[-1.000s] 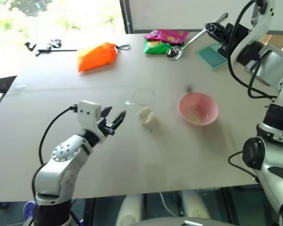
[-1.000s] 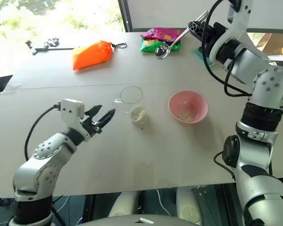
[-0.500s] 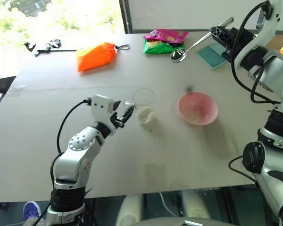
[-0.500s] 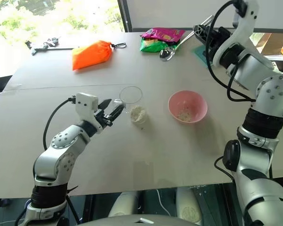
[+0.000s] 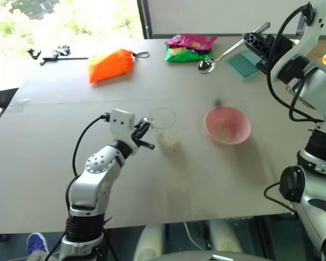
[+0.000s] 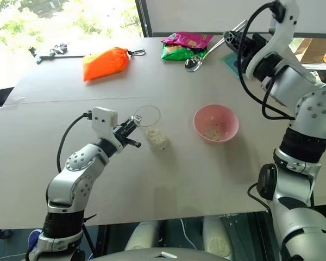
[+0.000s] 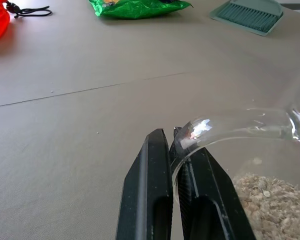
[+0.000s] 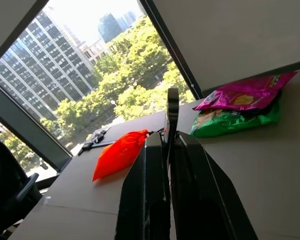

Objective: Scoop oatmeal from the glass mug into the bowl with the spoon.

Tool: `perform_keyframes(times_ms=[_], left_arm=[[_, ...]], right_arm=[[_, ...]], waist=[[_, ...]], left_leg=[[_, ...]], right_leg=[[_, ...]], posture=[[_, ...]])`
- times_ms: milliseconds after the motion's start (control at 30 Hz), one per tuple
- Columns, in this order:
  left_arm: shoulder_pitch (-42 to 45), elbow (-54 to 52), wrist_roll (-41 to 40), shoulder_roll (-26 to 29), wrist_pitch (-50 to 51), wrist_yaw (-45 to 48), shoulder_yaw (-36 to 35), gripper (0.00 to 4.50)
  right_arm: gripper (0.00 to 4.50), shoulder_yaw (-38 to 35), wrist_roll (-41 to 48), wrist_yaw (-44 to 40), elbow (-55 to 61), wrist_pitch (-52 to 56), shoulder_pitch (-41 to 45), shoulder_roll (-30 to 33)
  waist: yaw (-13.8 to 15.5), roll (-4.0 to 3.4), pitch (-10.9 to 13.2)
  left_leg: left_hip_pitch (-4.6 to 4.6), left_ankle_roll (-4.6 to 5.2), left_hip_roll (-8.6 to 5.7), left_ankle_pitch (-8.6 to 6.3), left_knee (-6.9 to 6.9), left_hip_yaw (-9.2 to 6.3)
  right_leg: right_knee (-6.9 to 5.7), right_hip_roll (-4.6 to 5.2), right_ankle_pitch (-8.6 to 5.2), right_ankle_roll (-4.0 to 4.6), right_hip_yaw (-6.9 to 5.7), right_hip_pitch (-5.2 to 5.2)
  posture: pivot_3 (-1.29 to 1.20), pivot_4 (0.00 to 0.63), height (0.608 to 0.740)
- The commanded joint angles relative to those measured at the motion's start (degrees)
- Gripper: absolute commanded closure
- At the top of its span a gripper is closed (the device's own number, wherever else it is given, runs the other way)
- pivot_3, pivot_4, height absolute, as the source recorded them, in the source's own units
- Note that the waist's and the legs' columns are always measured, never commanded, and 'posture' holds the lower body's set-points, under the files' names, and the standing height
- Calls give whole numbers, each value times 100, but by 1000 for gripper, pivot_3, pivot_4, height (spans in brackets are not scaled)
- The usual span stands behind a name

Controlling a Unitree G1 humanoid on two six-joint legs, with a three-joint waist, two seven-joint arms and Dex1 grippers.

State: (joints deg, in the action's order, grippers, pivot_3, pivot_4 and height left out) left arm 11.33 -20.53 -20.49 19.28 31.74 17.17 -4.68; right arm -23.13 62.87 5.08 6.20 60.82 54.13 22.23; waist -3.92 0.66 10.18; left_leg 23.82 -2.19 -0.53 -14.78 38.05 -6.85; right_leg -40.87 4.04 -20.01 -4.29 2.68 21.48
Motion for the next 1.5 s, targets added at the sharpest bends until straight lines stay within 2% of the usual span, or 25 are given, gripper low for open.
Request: perform_keyframes(times_ms=[33,167,367,500,700,967,1167,1367,1500], left_arm=[[215,-79,7,-48,-61,-119,-150,4456],[746,177,260,45,-294,-239,-203,4456],[1767,1243,1104,325,-1141,-154,195,4456],[2245,1812,1378,267,-1617,-68,365,4456],[2548,2098,1537,87,-2015,-3,525,4456],[2852,2189,1813,1,-2320,-33,573,4456],[3097,2419,2019,-186,-2521,-73,647,4456],[3125,2509,2126,-350,-2663,-128,699,4456],[3164,2559,2143,-412,-2702,-123,677,4456]], right_arm=[[4500,-54,176,-126,390,-25,-1,177],[4500,32,486,-487,691,156,-28,441],[4500,324,828,-672,954,222,174,511],[4500,636,770,-689,1047,135,287,400],[4500,1130,393,-977,1152,7,375,407],[4500,2561,-1373,-1755,1549,-671,265,703],[4500,3627,-3034,-2299,1229,-1640,197,712],[4500,4077,-3940,-2634,910,-2195,86,518],[4500,3822,-3693,-2813,887,-1767,5,202]], waist=[[2,0,0],[17,1,1],[-5,2,1],[-9,2,1],[-1,3,2],[-12,3,2],[-3,4,2],[-13,4,3],[-10,4,3]], left_leg=[[0,0,0,0,0,0],[4,0,-1,0,1,-4],[3,0,-4,0,2,-2],[4,0,-4,0,0,-4],[6,-1,-6,1,-4,-8],[6,-1,-6,1,-4,-9],[10,-2,-11,1,2,-14],[10,-2,-12,1,4,-17],[10,-3,-12,1,3,-19]], right_leg=[[0,0,0,0,0,0],[1,0,0,0,-4,0],[1,0,0,0,-3,0],[6,0,0,0,-3,1],[10,2,0,0,-6,1],[8,1,0,-1,-7,5],[8,4,0,-1,-9,5],[8,4,0,-1,-11,6],[8,4,0,-1,-13,7]], posture=[[0,150,740],[0,150,740],[0,150,740],[0,150,740],[0,150,740],[0,150,740],[0,150,740],[0,150,740],[0,150,740]])
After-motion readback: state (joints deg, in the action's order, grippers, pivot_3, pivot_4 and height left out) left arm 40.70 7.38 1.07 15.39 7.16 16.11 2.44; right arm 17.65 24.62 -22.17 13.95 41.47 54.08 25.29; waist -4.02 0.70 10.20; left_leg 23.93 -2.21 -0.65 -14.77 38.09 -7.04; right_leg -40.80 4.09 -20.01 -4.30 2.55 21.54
